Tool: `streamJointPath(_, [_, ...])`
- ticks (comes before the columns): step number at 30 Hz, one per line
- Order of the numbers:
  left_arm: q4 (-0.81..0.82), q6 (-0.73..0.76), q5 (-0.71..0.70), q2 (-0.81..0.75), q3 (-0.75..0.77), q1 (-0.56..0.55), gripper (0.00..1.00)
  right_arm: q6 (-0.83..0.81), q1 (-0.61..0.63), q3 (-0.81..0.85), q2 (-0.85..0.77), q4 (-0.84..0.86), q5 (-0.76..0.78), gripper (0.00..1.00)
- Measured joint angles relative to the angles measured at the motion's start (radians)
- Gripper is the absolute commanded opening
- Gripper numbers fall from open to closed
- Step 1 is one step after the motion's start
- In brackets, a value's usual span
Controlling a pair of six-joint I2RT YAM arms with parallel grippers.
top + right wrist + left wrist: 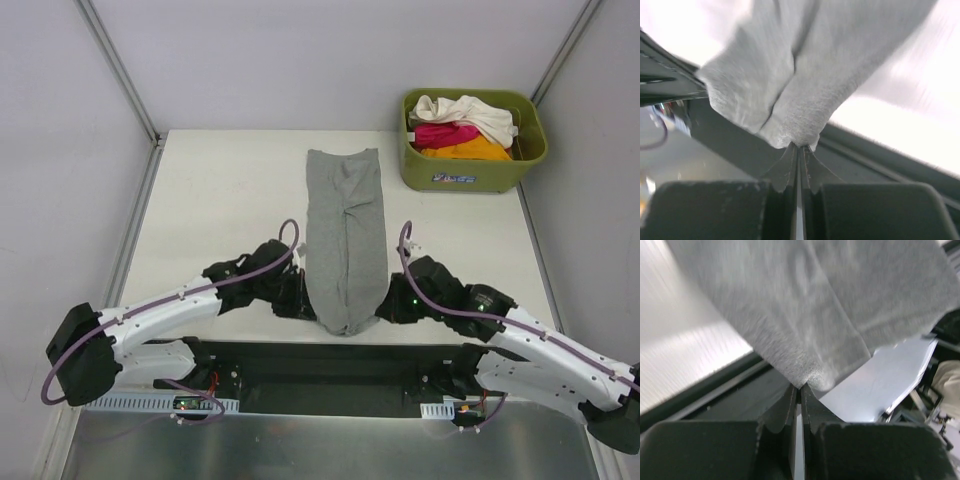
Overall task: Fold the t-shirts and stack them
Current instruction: Fold the tshirt
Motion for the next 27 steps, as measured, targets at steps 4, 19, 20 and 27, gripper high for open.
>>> streamJointPath(4, [-0.006, 0.085, 0.003, 0.1, 0.162, 0.14, 0.0, -0.103, -0.116, 0.136, 0.095, 0.035, 0.075, 0.01])
streamJointPath(19, [-0.001, 0.289, 0.048, 0.564, 0.629, 0.427, 0.0, -0.352, -0.477, 0.494, 0.632, 0.233, 0.052, 0.01])
streamJointPath(20, [-0.003, 0.298, 0.05, 0.594, 0.654, 0.443, 0.0, -0.356, -0.494, 0.512, 0.671, 0.247, 0.044, 0.01])
streamJointPath(27, [-0.01, 0.338, 0.049, 0.779, 0.827, 0.487, 0.0, -0.365, -0.563, 0.618, 0.895, 0.286, 0.005, 0.01])
